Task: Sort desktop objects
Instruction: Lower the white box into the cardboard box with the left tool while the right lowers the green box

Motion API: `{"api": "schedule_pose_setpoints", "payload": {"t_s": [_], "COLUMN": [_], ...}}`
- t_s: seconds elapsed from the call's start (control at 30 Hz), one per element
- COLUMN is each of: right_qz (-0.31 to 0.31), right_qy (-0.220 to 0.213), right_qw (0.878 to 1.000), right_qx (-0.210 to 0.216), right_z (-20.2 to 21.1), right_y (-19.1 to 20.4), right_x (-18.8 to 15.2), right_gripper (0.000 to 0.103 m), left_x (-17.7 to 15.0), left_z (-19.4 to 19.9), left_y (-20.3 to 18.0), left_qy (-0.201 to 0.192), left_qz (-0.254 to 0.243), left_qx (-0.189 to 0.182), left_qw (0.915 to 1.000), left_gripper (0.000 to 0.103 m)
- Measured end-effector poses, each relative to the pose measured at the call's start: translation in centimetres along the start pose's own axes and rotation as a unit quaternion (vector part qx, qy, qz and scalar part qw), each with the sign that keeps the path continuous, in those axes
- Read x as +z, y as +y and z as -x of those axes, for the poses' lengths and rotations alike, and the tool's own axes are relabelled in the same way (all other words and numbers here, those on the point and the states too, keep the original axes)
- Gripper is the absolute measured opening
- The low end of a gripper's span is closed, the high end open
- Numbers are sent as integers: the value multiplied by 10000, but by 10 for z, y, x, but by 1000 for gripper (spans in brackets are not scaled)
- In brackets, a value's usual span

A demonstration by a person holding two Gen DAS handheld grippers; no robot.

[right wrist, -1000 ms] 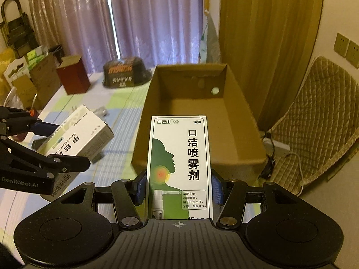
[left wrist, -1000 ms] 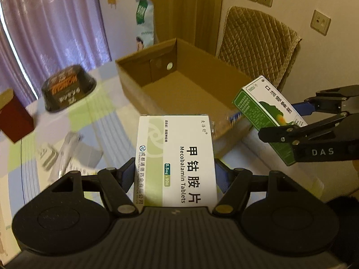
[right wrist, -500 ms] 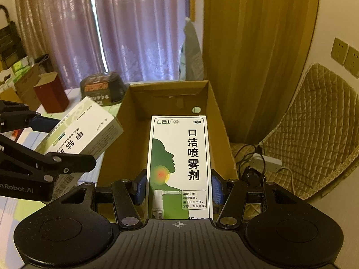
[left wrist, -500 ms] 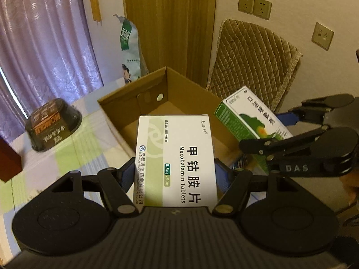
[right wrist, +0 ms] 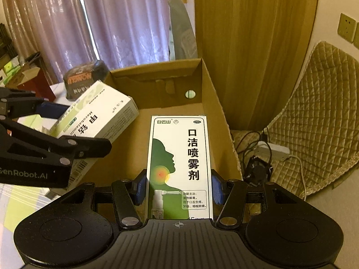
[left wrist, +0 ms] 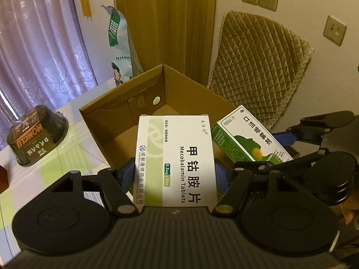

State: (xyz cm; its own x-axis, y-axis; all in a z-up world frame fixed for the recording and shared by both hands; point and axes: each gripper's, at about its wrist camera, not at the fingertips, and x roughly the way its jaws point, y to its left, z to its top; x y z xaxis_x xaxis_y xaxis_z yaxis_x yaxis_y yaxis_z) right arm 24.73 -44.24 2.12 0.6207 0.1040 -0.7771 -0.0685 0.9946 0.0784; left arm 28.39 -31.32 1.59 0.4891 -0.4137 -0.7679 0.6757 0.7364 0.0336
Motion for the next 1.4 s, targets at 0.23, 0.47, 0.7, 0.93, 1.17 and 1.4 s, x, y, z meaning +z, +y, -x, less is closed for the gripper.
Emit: {"api": "schedule_pose_setpoints", "payload": {"t_s": [0.23,0.47,0.7,0.93,1.17,1.4], "right_qz": [16,37,93,178,220,257], "right_qy": [168,235,266,277,284,267], "right_qw": [9998,9997,9995,9994,9993,9992], "right_qx": [-101,-107,-116,-108,-118,-130], "right_z": [-18,-33,-42,-47,-50,-53], "right_y": [-6,-10,-10,-6,-2,1], "right_x": [-4,-3,-3,-1,-1,1], "right_gripper": [55,55,55,55,55,55], "left_x": [-1,0,0,0,2,-3], "left_z": [-22,-37,-47,-49,-41,-34], "left_y": [0,-1,1,4,12,19], "left_qy": [87,120,160,128,11,-30], "left_qz": [-105,-161,-111,-61,28,126], "left_qx": [53,72,54,109,184,226], "left_qw": [9999,9998,9998,9998,9998,9997], "left_gripper": [67,67,67,68,68,70]}}
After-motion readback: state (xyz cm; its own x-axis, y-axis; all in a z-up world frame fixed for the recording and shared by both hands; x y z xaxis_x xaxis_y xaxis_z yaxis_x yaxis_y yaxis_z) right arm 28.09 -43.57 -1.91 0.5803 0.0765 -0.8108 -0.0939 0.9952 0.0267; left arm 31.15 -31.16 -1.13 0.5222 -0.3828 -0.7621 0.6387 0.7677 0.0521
